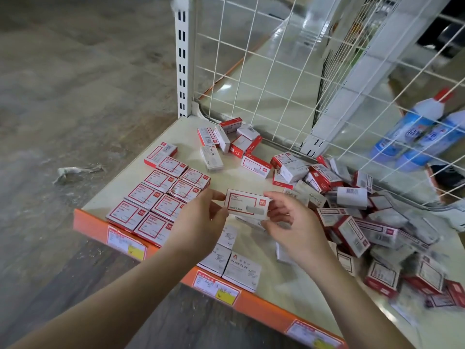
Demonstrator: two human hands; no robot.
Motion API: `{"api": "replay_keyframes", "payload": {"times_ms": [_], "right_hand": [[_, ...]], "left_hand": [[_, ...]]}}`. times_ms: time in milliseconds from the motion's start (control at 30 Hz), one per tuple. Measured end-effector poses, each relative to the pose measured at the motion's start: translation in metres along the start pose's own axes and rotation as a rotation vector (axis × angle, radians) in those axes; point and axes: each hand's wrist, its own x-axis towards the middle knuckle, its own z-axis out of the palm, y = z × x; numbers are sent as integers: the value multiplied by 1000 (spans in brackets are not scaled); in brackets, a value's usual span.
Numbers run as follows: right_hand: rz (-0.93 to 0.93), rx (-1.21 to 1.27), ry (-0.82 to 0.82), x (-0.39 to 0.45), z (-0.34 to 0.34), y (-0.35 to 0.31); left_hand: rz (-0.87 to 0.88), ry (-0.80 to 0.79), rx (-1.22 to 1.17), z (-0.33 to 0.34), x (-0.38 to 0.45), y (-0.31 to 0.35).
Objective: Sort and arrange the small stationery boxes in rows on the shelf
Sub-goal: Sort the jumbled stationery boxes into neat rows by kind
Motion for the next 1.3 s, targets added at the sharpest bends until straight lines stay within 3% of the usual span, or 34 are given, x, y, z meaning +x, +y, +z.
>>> {"api": "replay_keyframes", "payload": {"times_ms": [400, 833, 1300], "right_hand": [[79, -10, -4, -17, -28, 5], [270, -99, -109, -98, -95, 22], [365, -148, -149, -133, -76, 49]], "left_hand": [[105, -7, 201, 9, -6, 1], [366, -162, 465, 56, -28, 32], [500, -371, 641, 82, -48, 31]]}}
